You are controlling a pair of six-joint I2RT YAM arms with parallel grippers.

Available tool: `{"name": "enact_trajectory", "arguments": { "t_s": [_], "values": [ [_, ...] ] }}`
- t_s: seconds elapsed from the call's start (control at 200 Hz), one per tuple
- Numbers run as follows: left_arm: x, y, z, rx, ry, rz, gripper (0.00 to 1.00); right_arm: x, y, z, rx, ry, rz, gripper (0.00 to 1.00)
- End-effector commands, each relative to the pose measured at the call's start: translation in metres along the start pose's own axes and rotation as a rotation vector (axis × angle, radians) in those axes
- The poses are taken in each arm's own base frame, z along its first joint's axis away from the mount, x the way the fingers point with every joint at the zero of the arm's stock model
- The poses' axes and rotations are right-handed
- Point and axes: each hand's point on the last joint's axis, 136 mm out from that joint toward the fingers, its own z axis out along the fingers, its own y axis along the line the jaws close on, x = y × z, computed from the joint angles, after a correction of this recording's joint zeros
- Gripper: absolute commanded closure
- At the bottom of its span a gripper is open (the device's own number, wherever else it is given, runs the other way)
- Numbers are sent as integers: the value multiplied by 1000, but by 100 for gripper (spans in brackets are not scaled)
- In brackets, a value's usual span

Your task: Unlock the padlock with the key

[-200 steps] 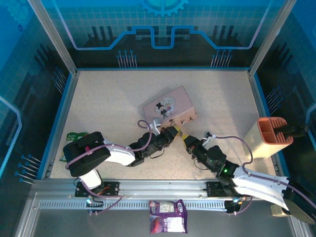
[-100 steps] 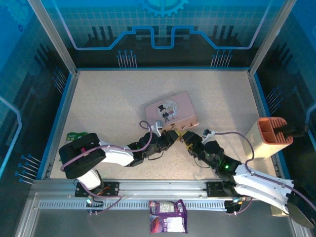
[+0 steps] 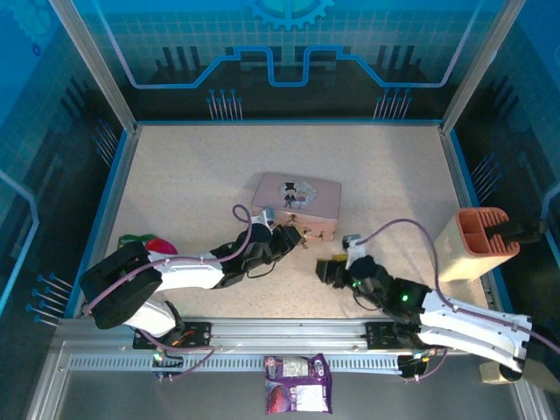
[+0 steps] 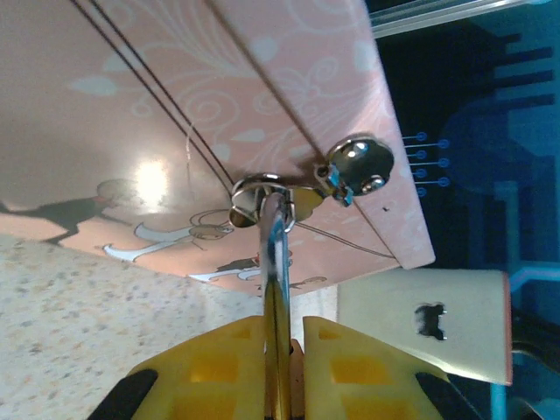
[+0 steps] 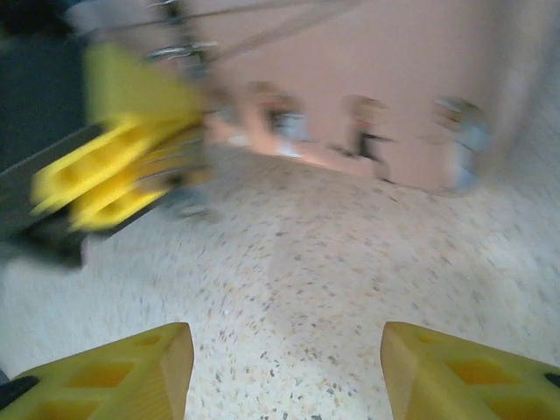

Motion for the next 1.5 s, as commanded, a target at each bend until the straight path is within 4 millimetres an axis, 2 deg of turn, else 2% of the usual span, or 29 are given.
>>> {"name": "enact_trajectory", "arguments": {
  "t_s": [0.0, 0.11, 0.365, 0.455, 0.675, 0.926, 1.216, 1.366, 1.496],
  "values": [
    [-6, -7, 0, 25, -17, 11, 100, -32, 19, -6, 49, -159, -405, 40],
    [-2, -6, 0, 11, 4, 7, 100, -32, 38, -3, 16, -231, -569, 42],
    [3, -6, -7, -17, 21, 9, 100, -34, 51, 13, 38, -301, -752, 48],
    [3, -9, -8, -3, 24, 5, 100, -30, 48, 20, 71, -292, -793, 49],
    [5, -11, -9, 12, 30, 1, 100, -21, 42, 32, 76, -266, -785, 55],
    [7, -18, -7, 41, 42, 5, 100, -7, 38, 48, 97, -227, -796, 56],
    [8, -19, -10, 38, 48, 1, 100, -11, 33, 53, 111, -261, -733, 61],
    [8, -21, -11, 46, 46, 6, 100, -6, 31, 57, 92, -250, -720, 63],
    [7, -25, -12, 47, 45, 18, 100, -3, 29, 60, 88, -247, -706, 69]
  ]
}}
